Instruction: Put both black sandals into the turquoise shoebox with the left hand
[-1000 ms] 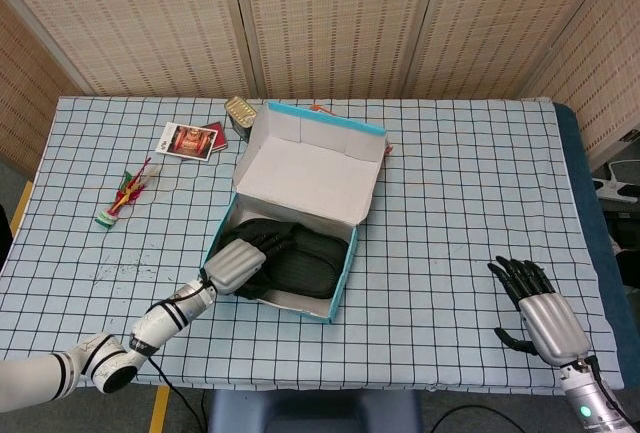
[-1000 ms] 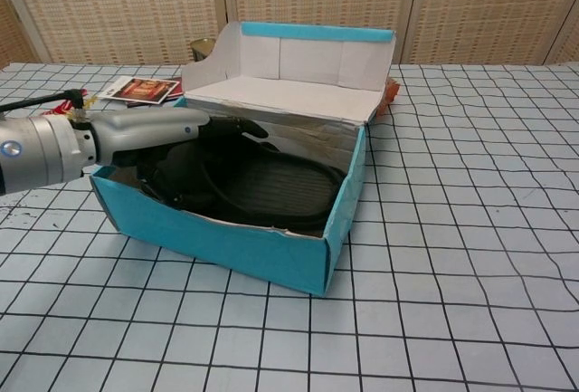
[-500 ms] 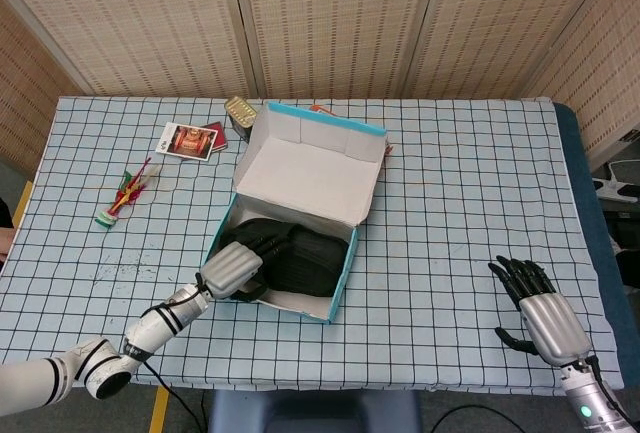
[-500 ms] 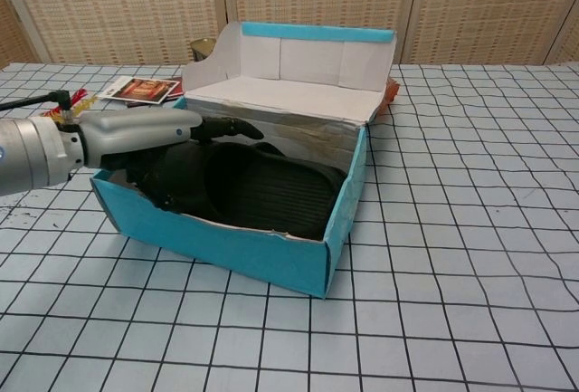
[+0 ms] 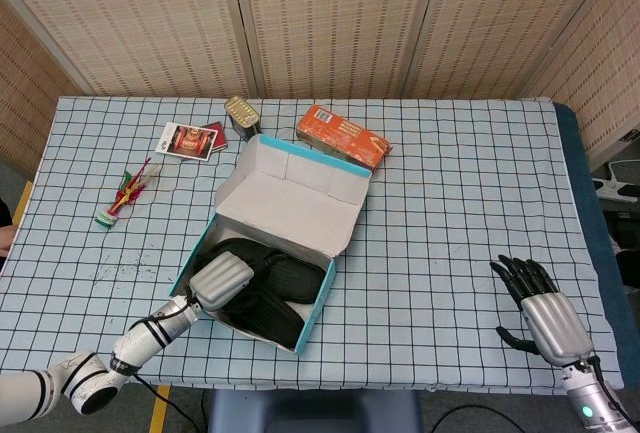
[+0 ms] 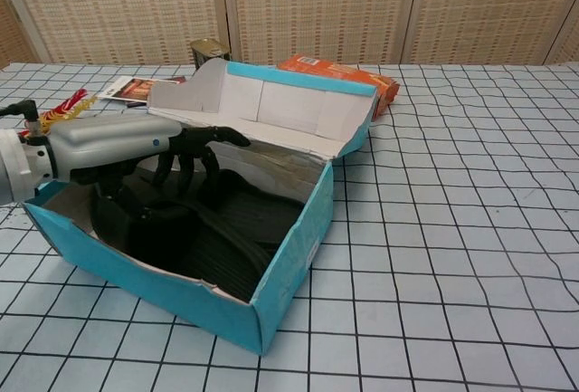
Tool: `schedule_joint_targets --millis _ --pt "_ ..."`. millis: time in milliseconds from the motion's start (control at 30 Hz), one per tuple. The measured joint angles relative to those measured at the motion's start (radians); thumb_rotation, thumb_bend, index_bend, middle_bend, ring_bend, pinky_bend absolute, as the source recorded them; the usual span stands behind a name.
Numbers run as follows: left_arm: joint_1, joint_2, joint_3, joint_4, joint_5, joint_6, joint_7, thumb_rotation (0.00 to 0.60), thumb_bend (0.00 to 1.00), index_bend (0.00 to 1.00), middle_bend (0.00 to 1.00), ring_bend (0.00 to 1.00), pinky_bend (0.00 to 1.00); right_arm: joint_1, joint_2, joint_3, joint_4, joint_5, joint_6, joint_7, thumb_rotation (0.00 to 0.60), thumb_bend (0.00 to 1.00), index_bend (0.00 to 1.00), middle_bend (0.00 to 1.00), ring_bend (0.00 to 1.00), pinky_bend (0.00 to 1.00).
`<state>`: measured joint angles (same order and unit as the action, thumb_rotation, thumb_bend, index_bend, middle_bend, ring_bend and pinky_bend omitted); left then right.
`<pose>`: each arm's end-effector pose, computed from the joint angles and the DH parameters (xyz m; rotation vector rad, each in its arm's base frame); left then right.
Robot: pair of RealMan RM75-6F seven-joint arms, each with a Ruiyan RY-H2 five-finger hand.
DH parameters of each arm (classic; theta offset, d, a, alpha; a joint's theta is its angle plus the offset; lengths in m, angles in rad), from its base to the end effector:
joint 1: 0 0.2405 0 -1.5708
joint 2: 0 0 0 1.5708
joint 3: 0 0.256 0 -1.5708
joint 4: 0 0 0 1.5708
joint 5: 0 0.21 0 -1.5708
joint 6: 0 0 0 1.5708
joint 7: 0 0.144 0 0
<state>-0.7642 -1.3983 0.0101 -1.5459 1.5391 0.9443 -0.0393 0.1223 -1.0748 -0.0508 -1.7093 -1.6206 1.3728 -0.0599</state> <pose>-0.1479 0.2991 -0.0047 -2.2306 -0.9134 -1.0343 -0.2872 -0.1652 0.1306 1.6385 -0.9713 0.8490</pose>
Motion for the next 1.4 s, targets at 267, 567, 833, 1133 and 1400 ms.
schedule_joint_targets --millis 267,567,833,1133,1400 --pt "0.000 -0.006 -0.006 0.008 -0.004 -0.006 0.002 0.600 0.41 0.11 0.38 0.41 0.09 -0.002 0.000 0.001 -0.001 0.000 0.004 -0.001 0.600 0.13 0.00 0.00 0.00 0.00" --pt "0.005 0.011 -0.010 -0.023 0.023 0.025 -0.028 0.600 0.40 0.01 0.10 0.02 0.10 -0.002 0.000 -0.001 -0.001 -0.004 0.004 -0.001 0.600 0.13 0.00 0.00 0.00 0.00" --pt "0.014 0.042 -0.035 -0.076 0.067 0.106 -0.055 0.600 0.38 0.00 0.00 0.00 0.10 -0.005 0.003 0.000 -0.001 -0.006 0.011 0.002 0.600 0.13 0.00 0.00 0.00 0.00" --pt "0.029 0.150 -0.022 -0.191 0.040 0.074 -0.008 0.600 0.38 0.00 0.01 0.06 0.10 -0.003 0.002 -0.002 0.001 -0.010 0.007 0.002 0.600 0.13 0.00 0.00 0.00 0.00" --pt "0.069 0.156 -0.027 -0.181 0.044 0.146 -0.006 0.600 0.45 0.00 0.02 0.03 0.10 -0.006 -0.007 -0.002 0.007 -0.041 0.036 0.013 0.600 0.13 0.00 0.00 0.00 0.00"
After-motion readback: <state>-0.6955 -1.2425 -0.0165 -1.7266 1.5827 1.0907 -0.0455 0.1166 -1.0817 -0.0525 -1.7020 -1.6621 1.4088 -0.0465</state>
